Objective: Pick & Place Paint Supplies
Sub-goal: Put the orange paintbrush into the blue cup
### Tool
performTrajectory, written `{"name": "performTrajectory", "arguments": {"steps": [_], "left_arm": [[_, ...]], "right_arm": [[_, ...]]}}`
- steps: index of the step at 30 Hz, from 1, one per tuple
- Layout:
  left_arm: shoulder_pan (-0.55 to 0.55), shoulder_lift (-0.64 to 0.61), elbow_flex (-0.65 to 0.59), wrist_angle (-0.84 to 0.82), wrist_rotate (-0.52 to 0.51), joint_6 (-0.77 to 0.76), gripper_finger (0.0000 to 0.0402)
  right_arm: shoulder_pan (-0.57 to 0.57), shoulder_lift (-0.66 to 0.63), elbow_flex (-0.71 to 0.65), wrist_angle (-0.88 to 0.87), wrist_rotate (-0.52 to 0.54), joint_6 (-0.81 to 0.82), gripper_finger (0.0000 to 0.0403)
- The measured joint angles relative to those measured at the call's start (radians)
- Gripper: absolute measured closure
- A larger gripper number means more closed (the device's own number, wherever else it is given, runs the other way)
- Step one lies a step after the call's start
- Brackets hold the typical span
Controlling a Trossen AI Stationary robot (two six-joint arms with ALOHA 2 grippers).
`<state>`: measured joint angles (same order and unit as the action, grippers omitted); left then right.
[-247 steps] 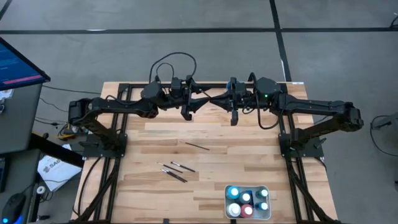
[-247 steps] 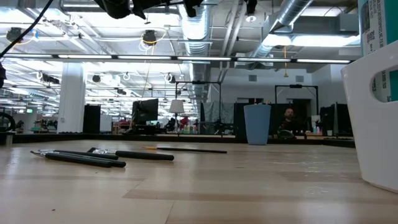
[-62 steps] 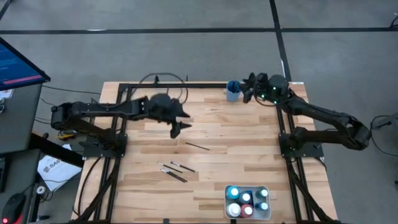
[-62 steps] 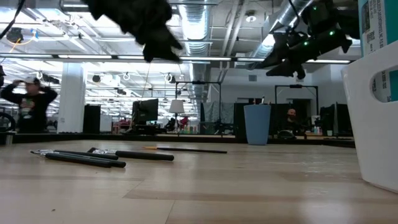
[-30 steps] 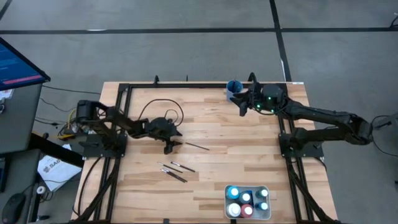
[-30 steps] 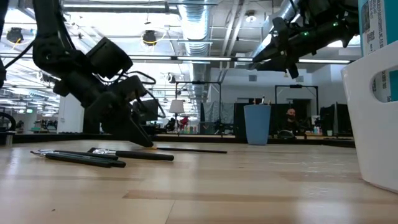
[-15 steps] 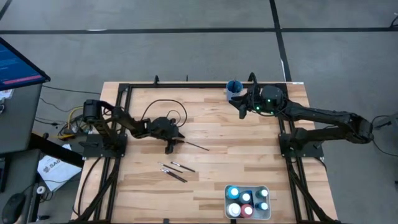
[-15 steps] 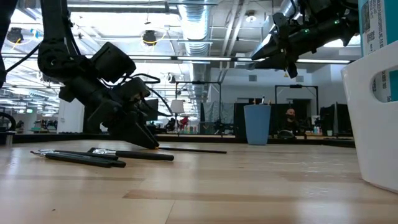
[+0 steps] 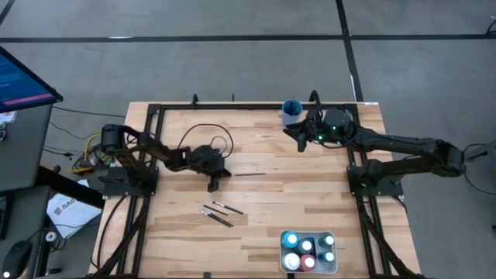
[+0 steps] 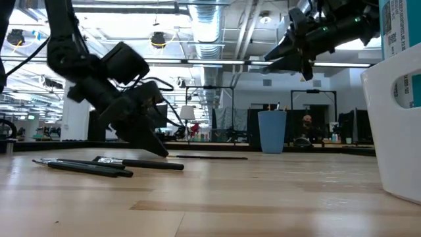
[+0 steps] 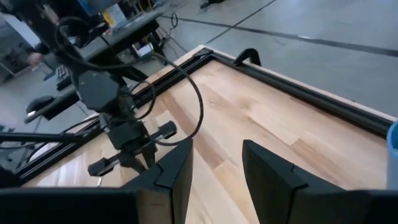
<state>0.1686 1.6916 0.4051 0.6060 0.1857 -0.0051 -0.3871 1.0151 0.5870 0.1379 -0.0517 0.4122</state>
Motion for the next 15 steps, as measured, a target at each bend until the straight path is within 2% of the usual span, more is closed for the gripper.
{"name": "performTrajectory", "arguments": {"steps": [3,7,11,15], "left_arm": [[-0.001,-0.054,0.069,-0.13,-0.007,-0.001,0.0401],[-0.005,-0.097,0.155,-0.275,-0.02,0.051,0.0401],[-0.005,-0.126,0.214,-0.326,-0.042,0.075,0.0401],[-0.005,-0.143,0.233,-0.346,-0.064,0.076,0.0401]], "right_arm": [[0.022,0.023,0.077,-0.108,0.0,-0.037,0.0272],[0.063,0.11,0.24,-0.308,0.005,-0.162,0.0272],[0.107,0.241,0.418,-0.51,0.008,-0.268,0.0264],[0.169,0.397,0.596,-0.687,0.008,-0.375,0.0236]]}}
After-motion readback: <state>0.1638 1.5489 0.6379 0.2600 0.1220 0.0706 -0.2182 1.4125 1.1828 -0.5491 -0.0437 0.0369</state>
